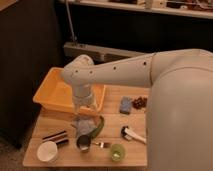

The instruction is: Place sponge in plastic cup

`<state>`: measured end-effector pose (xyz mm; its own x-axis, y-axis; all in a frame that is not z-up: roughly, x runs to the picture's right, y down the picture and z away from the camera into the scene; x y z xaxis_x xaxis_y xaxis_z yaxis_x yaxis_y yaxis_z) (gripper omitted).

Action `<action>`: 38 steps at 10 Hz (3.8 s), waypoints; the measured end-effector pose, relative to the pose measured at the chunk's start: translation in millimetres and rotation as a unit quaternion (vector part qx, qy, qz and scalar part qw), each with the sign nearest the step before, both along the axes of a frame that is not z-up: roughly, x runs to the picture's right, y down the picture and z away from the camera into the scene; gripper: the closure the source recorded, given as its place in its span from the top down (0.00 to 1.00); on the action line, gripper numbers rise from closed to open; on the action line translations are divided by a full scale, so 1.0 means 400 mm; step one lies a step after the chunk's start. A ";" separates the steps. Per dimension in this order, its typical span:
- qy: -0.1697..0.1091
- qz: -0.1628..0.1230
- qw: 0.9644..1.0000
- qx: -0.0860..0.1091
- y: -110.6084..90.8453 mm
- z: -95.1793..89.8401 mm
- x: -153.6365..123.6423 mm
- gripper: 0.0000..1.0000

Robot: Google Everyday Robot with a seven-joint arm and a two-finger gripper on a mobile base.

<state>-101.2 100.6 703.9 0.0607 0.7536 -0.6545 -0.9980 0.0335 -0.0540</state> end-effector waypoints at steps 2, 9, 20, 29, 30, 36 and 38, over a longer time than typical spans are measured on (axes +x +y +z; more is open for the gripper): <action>0.000 0.000 1.000 0.000 0.000 0.000 0.000 0.65; 0.000 0.000 1.000 0.000 0.000 0.000 0.000 0.65; 0.001 -0.001 1.000 0.002 -0.001 -0.002 0.003 0.65; 0.090 0.074 0.992 0.041 -0.004 -0.026 0.350 0.65; 0.088 0.077 0.992 0.041 -0.005 -0.026 0.346 0.65; 0.106 0.072 0.990 0.053 -0.021 0.032 0.376 0.65; 0.093 0.081 0.990 0.061 -0.072 0.108 0.422 0.65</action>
